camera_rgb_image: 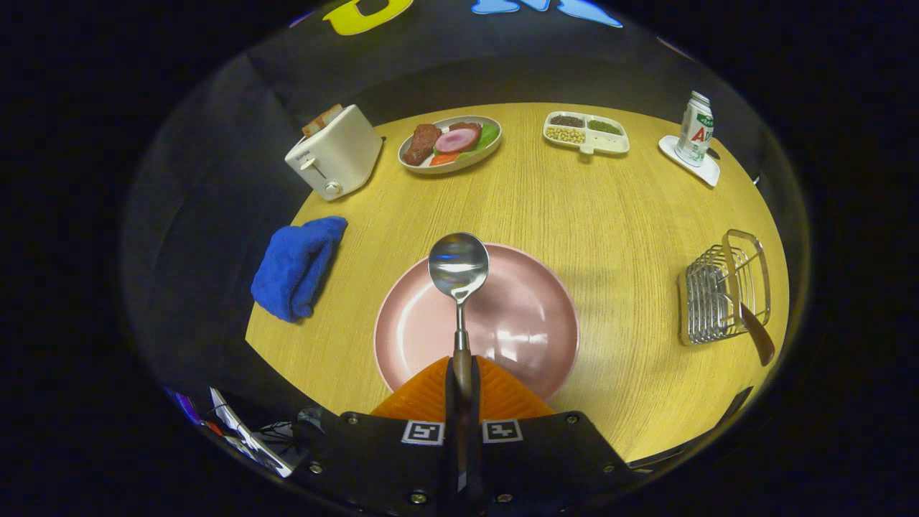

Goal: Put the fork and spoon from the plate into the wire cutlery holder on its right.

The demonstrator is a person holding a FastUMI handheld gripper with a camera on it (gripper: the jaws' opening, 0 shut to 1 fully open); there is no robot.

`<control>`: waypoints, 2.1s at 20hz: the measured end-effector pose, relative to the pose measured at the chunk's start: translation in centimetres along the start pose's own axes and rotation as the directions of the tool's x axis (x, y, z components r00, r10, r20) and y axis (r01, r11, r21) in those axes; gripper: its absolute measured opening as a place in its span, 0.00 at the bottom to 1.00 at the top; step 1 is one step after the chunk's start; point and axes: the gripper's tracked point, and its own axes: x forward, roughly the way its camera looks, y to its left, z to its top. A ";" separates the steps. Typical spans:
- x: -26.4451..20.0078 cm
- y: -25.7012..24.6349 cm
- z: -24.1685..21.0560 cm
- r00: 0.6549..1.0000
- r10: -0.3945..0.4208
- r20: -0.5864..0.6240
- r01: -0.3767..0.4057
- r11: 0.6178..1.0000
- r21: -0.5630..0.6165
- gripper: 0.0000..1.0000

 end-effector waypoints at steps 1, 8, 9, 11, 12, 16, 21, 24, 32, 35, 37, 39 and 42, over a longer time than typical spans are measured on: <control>-0.5 -0.2 0.5 1.000 0.003 0.015 -0.003 1.000 0.017 0.05; -5.1 -3.8 4.1 0.994 -0.008 0.112 -0.008 0.991 0.135 0.05; -5.8 -4.7 4.6 0.992 -0.021 0.128 0.001 0.989 0.150 0.05; -7.3 -7.0 5.4 0.987 -0.050 0.154 0.021 0.983 0.185 0.05; -8.1 -8.1 5.7 0.984 -0.064 0.166 0.029 0.978 0.205 0.05; -10.9 -13.1 6.6 0.967 -0.135 0.214 0.071 0.956 0.284 0.05; -13.4 -18.4 4.9 0.956 -0.212 0.204 0.131 0.928 0.348 0.05; -13.6 -19.9 2.9 0.959 -0.227 0.170 0.150 0.915 0.376 0.05; -11.4 -21.3 -1.3 0.971 -0.234 0.040 0.202 0.904 0.378 0.05; -10.4 -21.3 -1.8 0.975 -0.222 0.000 0.205 0.902 0.379 0.05; -9.9 -21.8 -2.1 0.973 -0.228 -0.036 0.225 0.898 0.377 0.05; -9.5 -21.8 -1.9 0.974 -0.222 -0.055 0.226 0.898 0.378 0.05; -9.1 -22.0 -2.0 0.972 -0.216 -0.091 0.234 0.896 0.378 0.05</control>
